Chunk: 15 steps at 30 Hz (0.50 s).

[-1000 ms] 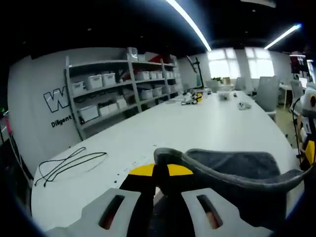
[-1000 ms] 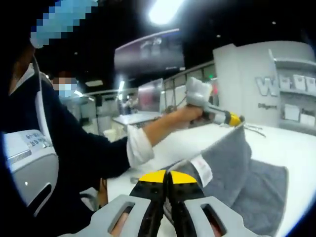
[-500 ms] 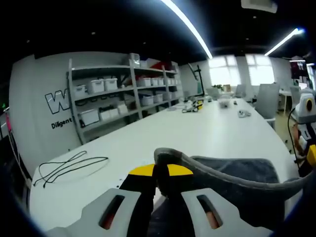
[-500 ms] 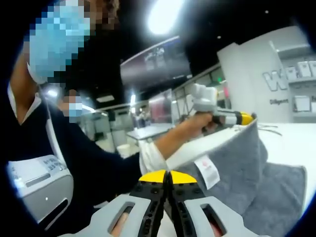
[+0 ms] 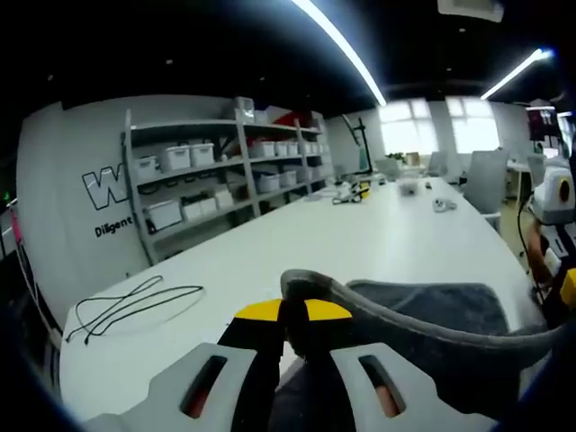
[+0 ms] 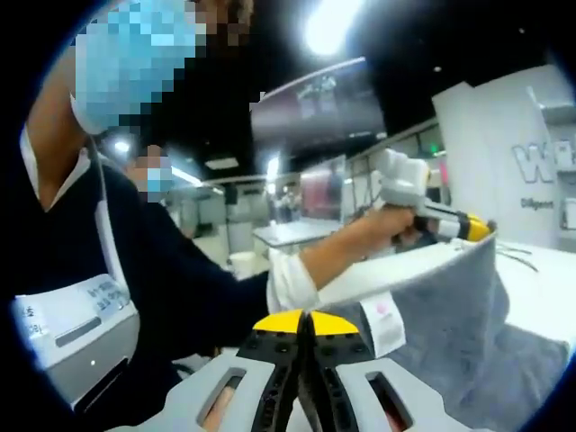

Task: Open the folded towel by lifting each exposed corner and separating the folded layers until the towel lies flat within the target outline without major curled edges

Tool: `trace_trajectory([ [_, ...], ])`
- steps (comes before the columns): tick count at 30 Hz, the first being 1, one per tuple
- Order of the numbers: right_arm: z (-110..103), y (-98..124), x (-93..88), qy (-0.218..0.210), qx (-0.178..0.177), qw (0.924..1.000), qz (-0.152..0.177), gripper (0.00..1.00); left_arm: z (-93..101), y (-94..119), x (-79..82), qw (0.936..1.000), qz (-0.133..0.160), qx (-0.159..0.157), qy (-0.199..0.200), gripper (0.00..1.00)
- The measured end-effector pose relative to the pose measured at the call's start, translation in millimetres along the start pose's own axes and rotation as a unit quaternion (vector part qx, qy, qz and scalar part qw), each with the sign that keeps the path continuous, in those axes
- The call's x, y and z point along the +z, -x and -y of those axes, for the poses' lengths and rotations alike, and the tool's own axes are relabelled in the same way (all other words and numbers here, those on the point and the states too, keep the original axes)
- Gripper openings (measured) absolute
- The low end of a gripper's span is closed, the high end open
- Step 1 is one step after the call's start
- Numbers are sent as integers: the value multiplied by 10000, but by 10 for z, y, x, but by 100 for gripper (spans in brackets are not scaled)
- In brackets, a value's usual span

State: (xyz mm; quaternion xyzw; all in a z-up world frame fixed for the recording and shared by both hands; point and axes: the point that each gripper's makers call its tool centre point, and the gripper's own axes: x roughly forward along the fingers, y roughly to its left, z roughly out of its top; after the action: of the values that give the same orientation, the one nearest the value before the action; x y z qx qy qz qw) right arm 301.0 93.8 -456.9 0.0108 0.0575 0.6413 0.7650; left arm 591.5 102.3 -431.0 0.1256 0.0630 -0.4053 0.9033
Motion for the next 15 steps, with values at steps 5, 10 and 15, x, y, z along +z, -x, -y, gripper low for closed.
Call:
trace_trajectory([
  [5,-35,-104,22,59,234,9997,-16,0,14,45,15,10000,-25,6,-72,7],
  [10,-59,-196,45,128,398,9991,-63,0,-34,71,14,9999,-68,47,-115,7],
  [15,-64,-274,85,125,501,9986,-61,0,-48,120,-27,9996,-156,145,-198,7],
])
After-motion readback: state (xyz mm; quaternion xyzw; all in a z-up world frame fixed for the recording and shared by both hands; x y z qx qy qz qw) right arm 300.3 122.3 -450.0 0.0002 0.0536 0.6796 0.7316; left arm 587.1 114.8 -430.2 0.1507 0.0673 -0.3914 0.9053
